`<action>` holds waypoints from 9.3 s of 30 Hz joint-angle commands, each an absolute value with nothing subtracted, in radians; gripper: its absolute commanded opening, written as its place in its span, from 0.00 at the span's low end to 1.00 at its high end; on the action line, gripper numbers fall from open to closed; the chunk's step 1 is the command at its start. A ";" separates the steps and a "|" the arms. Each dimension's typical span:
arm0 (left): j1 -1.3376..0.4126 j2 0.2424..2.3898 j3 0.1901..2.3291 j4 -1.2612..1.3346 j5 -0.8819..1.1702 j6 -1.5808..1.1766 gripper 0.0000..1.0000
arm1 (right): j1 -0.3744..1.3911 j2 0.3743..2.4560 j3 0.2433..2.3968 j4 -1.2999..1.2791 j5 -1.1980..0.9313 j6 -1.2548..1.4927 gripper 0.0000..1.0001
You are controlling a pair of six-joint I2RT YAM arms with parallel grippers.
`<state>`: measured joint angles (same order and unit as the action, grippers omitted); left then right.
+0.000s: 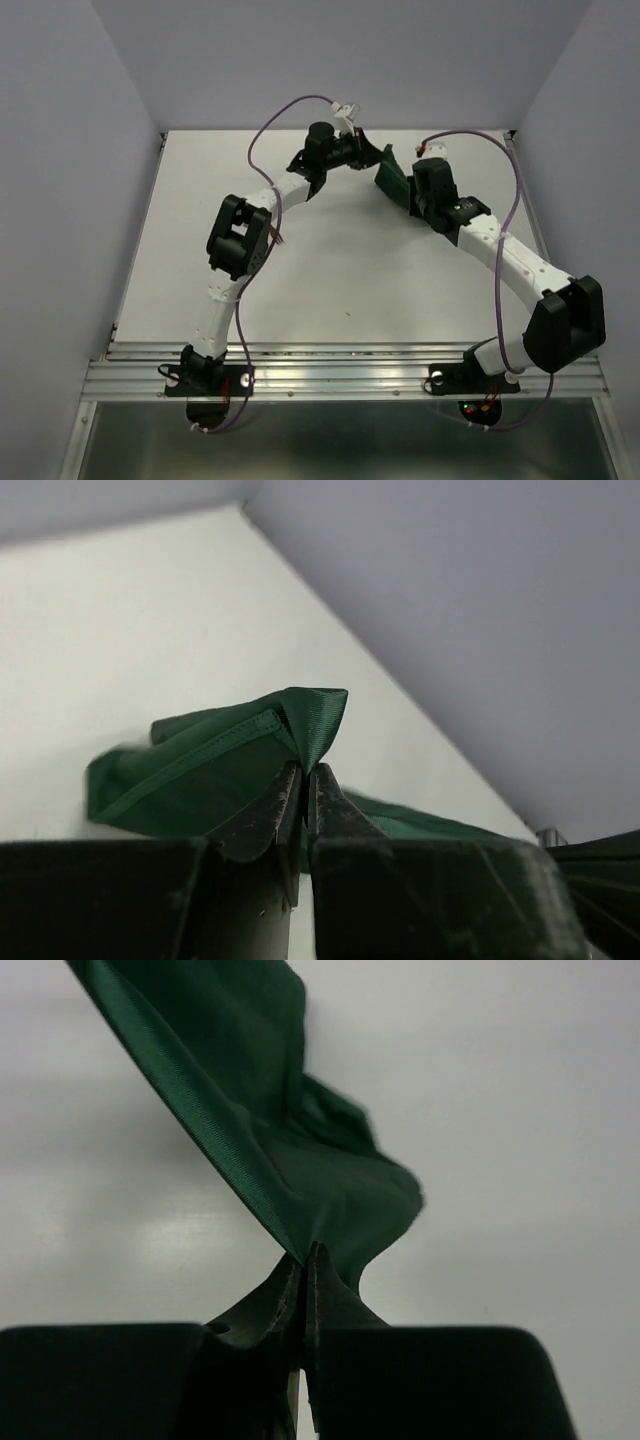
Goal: Fold the napkin into a case and place the utensils inside
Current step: Turn over the upper triangle folded napkin at the center of the board, then move the lower triangle-folded napkin to the center of the board, then smooth out the lower triangle-folded napkin at the center of the board.
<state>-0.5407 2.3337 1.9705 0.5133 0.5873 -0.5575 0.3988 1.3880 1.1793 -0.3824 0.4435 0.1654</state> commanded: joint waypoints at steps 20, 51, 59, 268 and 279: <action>-0.331 1.592 1.138 0.243 0.350 -0.478 0.99 | 0.646 1.456 1.097 -0.354 0.261 0.351 0.69; -0.598 2.040 1.368 0.065 0.261 -0.643 0.40 | 0.043 1.755 1.138 -0.368 0.029 0.448 0.68; -0.595 2.080 1.417 0.003 0.224 -0.606 0.40 | 0.043 1.778 1.068 -0.313 -0.070 0.446 0.54; -1.077 2.034 1.436 -0.121 -0.199 -0.324 0.59 | 0.233 1.537 0.690 -0.021 -0.209 0.884 0.01; -1.077 2.060 1.440 -0.118 -0.229 -0.327 0.42 | 0.233 1.529 0.706 -0.040 -0.192 0.874 0.01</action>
